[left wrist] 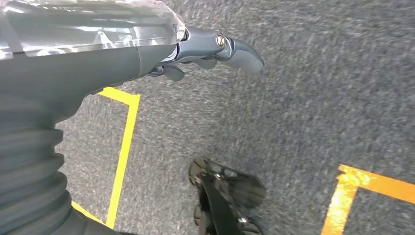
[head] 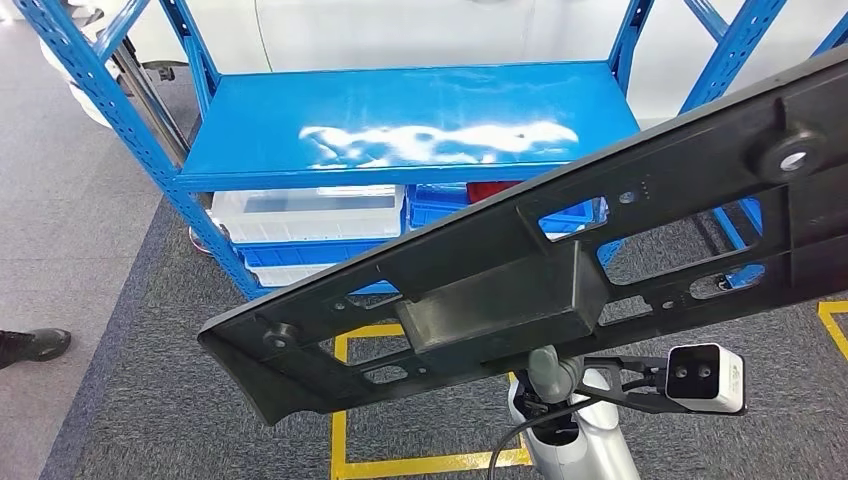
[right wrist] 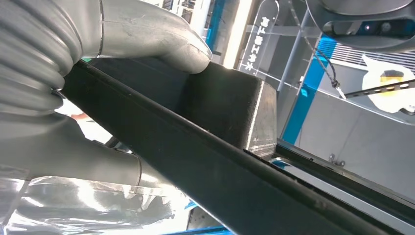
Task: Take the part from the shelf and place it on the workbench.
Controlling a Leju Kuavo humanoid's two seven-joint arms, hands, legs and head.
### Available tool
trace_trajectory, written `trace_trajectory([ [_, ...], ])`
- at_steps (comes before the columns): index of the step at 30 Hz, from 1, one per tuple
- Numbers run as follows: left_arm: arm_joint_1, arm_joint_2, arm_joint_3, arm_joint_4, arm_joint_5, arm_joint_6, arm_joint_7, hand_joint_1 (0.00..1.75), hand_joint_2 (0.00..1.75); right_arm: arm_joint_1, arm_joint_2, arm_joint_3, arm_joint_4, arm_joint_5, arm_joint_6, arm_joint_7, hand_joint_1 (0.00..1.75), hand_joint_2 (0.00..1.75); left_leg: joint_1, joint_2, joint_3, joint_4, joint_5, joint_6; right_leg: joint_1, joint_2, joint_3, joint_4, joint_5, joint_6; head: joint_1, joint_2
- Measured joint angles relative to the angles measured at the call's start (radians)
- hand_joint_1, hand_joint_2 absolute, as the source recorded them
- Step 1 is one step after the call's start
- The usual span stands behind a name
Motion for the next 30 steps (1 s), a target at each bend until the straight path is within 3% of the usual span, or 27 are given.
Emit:
trace_trajectory([
  [3,-0.003,0.001,0.000,0.000,0.000,0.000,0.000,0.00,1.75,0.000,0.000,0.000,0.002,0.000,0.000,0.000,1.75,1.75,-0.006,0.000,0.147,-0.209,0.056,0.017,0.005,0.000,-0.024,0.007,0.021,0.007,0.000,0.000],
  [5,-0.004,0.002,0.000,0.000,0.000,0.000,-0.001,0.00,1.75,0.000,0.000,0.000,0.002,0.000,0.001,0.000,1.75,1.75,-0.014,0.000,0.181,-0.271,0.070,0.029,0.004,-0.001,-0.028,0.008,0.033,0.017,0.000,0.000],
  [8,-0.002,0.002,0.000,0.000,0.000,0.000,-0.001,0.00,1.75,0.000,0.000,0.000,0.002,0.000,0.001,0.000,1.75,1.75,-0.016,0.002,0.169,-0.275,0.097,0.044,0.001,0.001,-0.032,0.008,0.043,0.035,0.000,0.000],
  [10,-0.004,0.002,0.000,0.000,0.000,0.000,-0.001,0.00,1.75,0.000,-0.001,0.000,0.002,0.000,0.001,0.000,1.75,1.75,-0.010,0.006,0.151,-0.281,0.122,0.054,-0.002,0.004,-0.055,0.058,-0.012,0.046,0.000,0.000],
  [12,-0.004,0.001,0.000,0.000,0.000,0.000,-0.001,0.00,1.75,0.001,-0.002,0.000,0.002,0.000,0.000,0.000,1.75,1.75,-0.009,0.008,0.124,-0.281,0.144,0.058,-0.009,0.005,-0.095,0.185,-0.115,0.056,0.000,0.000],
  [13,-0.004,0.001,0.000,0.000,0.000,0.000,-0.001,0.00,1.75,0.002,-0.003,0.000,0.002,0.000,0.000,0.000,1.75,1.75,-0.008,0.009,0.109,-0.279,0.155,0.056,-0.013,0.005,-0.111,0.251,-0.151,0.061,0.000,0.000],
  [14,-0.003,0.001,0.000,0.000,0.000,0.000,-0.001,0.00,1.75,0.002,-0.004,0.000,0.002,0.000,0.000,0.000,1.75,1.75,-0.008,0.009,0.093,-0.277,0.165,0.054,-0.016,0.005,-0.113,0.295,-0.164,0.065,0.000,0.000],
  [15,-0.002,0.001,0.000,0.000,0.000,0.000,0.000,0.00,1.75,0.003,-0.005,0.000,0.002,0.000,0.000,0.000,1.75,1.75,-0.008,0.009,0.078,-0.274,0.174,0.052,-0.019,0.005,-0.098,0.303,-0.155,0.068,0.000,0.000],
  [16,-0.002,0.000,0.000,0.000,0.000,0.000,0.000,0.00,1.75,0.003,-0.005,0.000,0.003,0.000,0.000,0.000,1.75,1.75,-0.006,0.009,0.064,-0.270,0.182,0.049,-0.022,0.005,-0.063,0.271,-0.131,0.070,0.000,0.000],
  [17,-0.002,-0.001,0.000,0.000,0.000,0.000,0.000,0.00,1.75,0.002,-0.006,0.000,0.003,0.000,0.000,0.000,1.75,1.75,-0.005,0.009,0.052,-0.265,0.188,0.045,-0.025,0.004,-0.010,0.206,-0.107,0.071,0.000,0.000],
  [19,-0.002,-0.001,0.000,0.000,0.000,0.000,-0.001,0.00,1.75,0.001,-0.006,0.000,0.003,0.000,0.000,0.000,1.75,1.75,-0.006,0.007,0.034,-0.256,0.200,0.035,-0.023,0.006,0.087,0.063,-0.097,0.065,0.000,0.000],
  [20,-0.002,-0.001,0.000,0.000,0.000,0.000,-0.001,0.00,1.75,0.001,-0.006,0.000,0.003,0.000,0.000,0.000,1.75,1.75,-0.006,0.006,0.029,-0.253,0.207,0.028,-0.021,0.008,0.111,0.020,-0.102,0.058,0.000,0.000],
  [21,-0.002,-0.001,0.000,0.000,0.000,0.000,-0.001,0.00,1.75,0.000,-0.007,0.000,0.003,0.000,0.000,0.000,1.75,1.75,-0.007,0.006,0.027,-0.254,0.214,0.021,-0.017,0.009,0.117,0.005,-0.108,0.050,0.000,0.000],
  [23,-0.001,-0.001,0.000,0.000,0.000,0.000,-0.001,0.00,1.75,0.000,-0.008,0.000,0.003,0.000,0.000,0.000,1.75,1.75,-0.004,0.005,0.024,-0.255,0.224,0.008,-0.016,0.009,0.105,0.003,-0.094,0.030,0.000,0.000],
  [24,-0.001,-0.002,0.000,0.000,0.000,0.000,-0.001,0.00,1.75,0.000,-0.008,0.000,0.003,0.000,0.000,0.000,1.75,1.75,-0.003,0.004,0.018,-0.245,0.211,0.003,-0.016,0.008,0.098,0.003,-0.085,0.021,0.000,0.000],
  [25,-0.001,-0.002,0.000,0.000,0.000,0.000,-0.001,0.00,1.75,0.000,-0.008,0.000,0.003,0.000,0.000,0.000,1.75,1.75,-0.001,0.004,0.006,-0.217,0.179,-0.001,-0.017,0.006,0.089,0.000,-0.074,0.012,0.000,0.000],
  [28,-0.001,-0.002,0.001,0.000,0.000,0.000,0.000,0.00,1.75,0.001,-0.008,0.000,0.003,0.000,0.000,0.000,1.75,1.75,0.001,0.003,-0.053,-0.027,0.038,-0.008,-0.011,0.005,0.049,0.000,-0.042,-0.002,0.000,0.000],
  [29,-0.001,-0.002,0.001,0.000,0.000,0.000,0.000,0.00,1.75,0.002,-0.008,0.000,0.003,0.000,0.000,0.000,1.75,1.75,0.000,0.003,-0.061,0.026,0.020,-0.008,-0.007,0.005,0.035,0.001,-0.032,-0.003,0.000,0.000],
  [30,-0.001,-0.002,0.001,0.000,0.000,0.000,0.000,0.00,1.75,0.002,-0.008,0.000,0.004,0.000,0.000,0.000,1.75,1.75,-0.001,0.003,-0.051,0.045,0.024,-0.006,-0.004,0.005,0.022,0.002,-0.022,-0.003,0.000,0.000],
])
